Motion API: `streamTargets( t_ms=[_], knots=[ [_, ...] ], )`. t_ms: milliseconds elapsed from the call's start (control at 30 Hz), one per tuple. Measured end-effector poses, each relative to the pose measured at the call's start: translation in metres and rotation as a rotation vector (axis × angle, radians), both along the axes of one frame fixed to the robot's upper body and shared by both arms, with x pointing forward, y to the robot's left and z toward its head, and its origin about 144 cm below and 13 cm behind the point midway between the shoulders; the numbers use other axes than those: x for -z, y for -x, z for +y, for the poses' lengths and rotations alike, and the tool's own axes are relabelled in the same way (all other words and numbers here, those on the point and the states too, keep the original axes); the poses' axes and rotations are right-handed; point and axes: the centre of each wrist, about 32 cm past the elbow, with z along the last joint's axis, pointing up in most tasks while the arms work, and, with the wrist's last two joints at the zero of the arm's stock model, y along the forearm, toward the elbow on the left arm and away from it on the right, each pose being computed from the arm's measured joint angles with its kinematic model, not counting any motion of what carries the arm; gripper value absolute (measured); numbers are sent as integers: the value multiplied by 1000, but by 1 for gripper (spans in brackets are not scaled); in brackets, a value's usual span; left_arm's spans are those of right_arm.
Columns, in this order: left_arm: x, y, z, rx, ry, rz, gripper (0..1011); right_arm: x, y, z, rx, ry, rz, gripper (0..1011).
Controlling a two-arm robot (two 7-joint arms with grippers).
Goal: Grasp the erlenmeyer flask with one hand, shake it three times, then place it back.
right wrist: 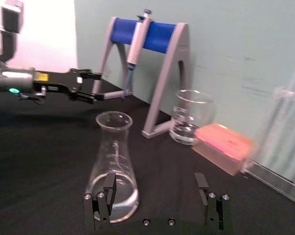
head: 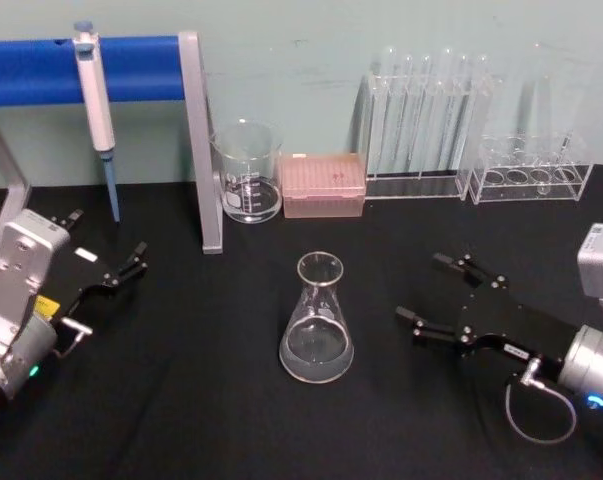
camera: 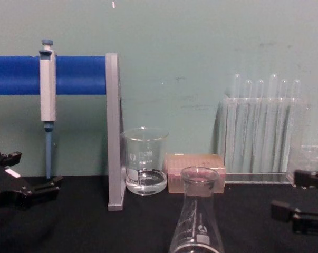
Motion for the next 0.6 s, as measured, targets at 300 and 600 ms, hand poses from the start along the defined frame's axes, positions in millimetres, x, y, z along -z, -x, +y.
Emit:
streamTargets(
  t_ms=[300, 600],
  knots=[
    [0, 0, 0, 0, 0, 0, 1001, 5, -17, 11, -102, -27, 28, 1000],
    [0, 0, 0, 0, 0, 0, 1001, 10, -32, 21, -173, -45, 55, 1000]
  ],
)
